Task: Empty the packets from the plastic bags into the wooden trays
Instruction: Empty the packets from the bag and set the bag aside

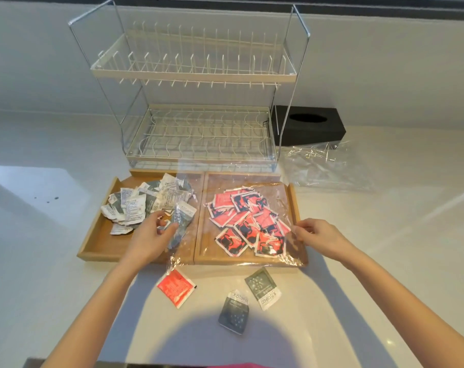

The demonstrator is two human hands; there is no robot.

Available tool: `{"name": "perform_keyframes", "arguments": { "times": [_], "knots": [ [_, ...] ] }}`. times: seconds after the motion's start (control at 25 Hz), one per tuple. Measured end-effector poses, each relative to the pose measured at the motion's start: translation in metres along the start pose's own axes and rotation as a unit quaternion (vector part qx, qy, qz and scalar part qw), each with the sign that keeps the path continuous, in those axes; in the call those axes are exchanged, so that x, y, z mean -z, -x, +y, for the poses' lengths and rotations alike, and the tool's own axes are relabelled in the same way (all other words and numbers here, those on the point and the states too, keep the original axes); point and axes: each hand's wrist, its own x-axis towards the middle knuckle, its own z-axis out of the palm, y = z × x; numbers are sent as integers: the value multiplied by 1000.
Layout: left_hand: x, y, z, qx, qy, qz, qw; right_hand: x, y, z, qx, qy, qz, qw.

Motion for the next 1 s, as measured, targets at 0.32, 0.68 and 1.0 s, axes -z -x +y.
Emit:
{"name": "perform_keyframes", "arguments": {
  "times": [0.32,0.68,1.0],
  "knots": [
    [-4,-56,14,36,19,-16,999,13,-70,-32,-25,-76,20,997],
    [-3,-61,20,23,151,9,988,9,-82,-32,-21,-249,80,965],
    [24,-33,45,-25,302,22,953,39,-41,-32,51,-367,123,921]
  ]
}}
